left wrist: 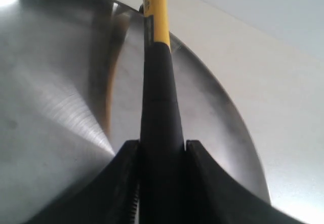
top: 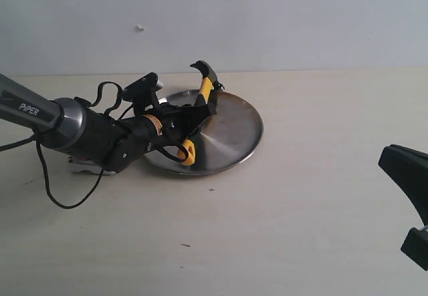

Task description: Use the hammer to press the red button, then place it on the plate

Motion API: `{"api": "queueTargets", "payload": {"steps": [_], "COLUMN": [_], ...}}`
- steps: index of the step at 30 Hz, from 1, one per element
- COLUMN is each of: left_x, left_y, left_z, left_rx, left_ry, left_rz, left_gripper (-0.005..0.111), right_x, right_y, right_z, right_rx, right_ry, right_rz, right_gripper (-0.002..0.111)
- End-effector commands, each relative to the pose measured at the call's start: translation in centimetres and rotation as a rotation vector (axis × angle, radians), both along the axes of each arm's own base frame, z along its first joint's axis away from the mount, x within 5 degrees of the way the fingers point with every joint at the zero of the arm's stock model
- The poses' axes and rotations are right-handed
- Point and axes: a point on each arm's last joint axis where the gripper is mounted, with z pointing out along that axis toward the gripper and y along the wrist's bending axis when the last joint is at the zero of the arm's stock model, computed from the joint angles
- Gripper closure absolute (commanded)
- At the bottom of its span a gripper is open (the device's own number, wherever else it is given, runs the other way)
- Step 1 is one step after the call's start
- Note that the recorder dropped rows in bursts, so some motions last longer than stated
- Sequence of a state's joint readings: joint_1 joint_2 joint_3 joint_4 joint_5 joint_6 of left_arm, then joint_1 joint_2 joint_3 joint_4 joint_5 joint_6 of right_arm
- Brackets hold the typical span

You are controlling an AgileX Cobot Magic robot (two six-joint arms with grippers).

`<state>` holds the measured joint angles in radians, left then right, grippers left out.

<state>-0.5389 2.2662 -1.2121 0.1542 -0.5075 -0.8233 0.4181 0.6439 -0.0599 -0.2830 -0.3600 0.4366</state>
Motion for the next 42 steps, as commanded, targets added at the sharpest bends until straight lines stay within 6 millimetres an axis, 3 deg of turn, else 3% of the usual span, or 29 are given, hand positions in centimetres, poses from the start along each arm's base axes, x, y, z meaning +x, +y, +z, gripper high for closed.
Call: {"api": "queueTargets", "payload": {"steps": [1,10,13,18,26,29,32,35,40,42], "left_x": [0.2,0.0,0.0,0.0,-0.1,0.0,-0.1,-0.5,-2.0,-2.8], "left_y": [-0.5,-0.5,-0.5,-0.4,-0.4,-0.4,-0.4,-0.3,0.2,0.7], "left_z": [0.9,0.7,0.7,0.5,0.6,1.5,3.7,6.4,11.6,13.5], "left_rx": [-0.004,0.014,0.014,0.029,0.037,0.027,0.018,0.040,0.116,0.163], "left_ry": [-0.046,-0.023,-0.023,-0.001,0.007,-0.010,-0.059,-0.131,-0.256,-0.290], "left_rz": [-0.029,-0.030,-0.030,-0.025,-0.023,-0.023,-0.033,-0.068,-0.172,-0.197], "left_gripper": [0.107,0.106,0.094,0.064,0.048,0.049,0.053,0.065,0.107,0.107], "right_x": [-0.1,-0.1,-0.1,-0.1,-0.1,-0.1,-0.1,-0.1,-0.1,-0.1], "right_y": [0.0,0.0,0.0,0.0,0.0,0.0,0.0,0.0,0.0,0.0], "right_z": [0.0,0.0,0.0,0.0,0.0,0.0,0.0,0.0,0.0,0.0], "right_rx": [0.006,0.006,0.006,0.005,0.005,0.004,0.001,-0.006,-0.006,-0.008], "right_ry": [-0.015,-0.015,-0.015,-0.014,-0.014,-0.012,-0.011,-0.015,-0.016,-0.012], "right_rz": [0.008,0.008,0.008,0.008,0.008,0.007,0.007,0.008,0.007,0.006], "right_gripper": [0.108,0.108,0.108,0.108,0.108,0.108,0.108,0.108,0.108,0.108]}}
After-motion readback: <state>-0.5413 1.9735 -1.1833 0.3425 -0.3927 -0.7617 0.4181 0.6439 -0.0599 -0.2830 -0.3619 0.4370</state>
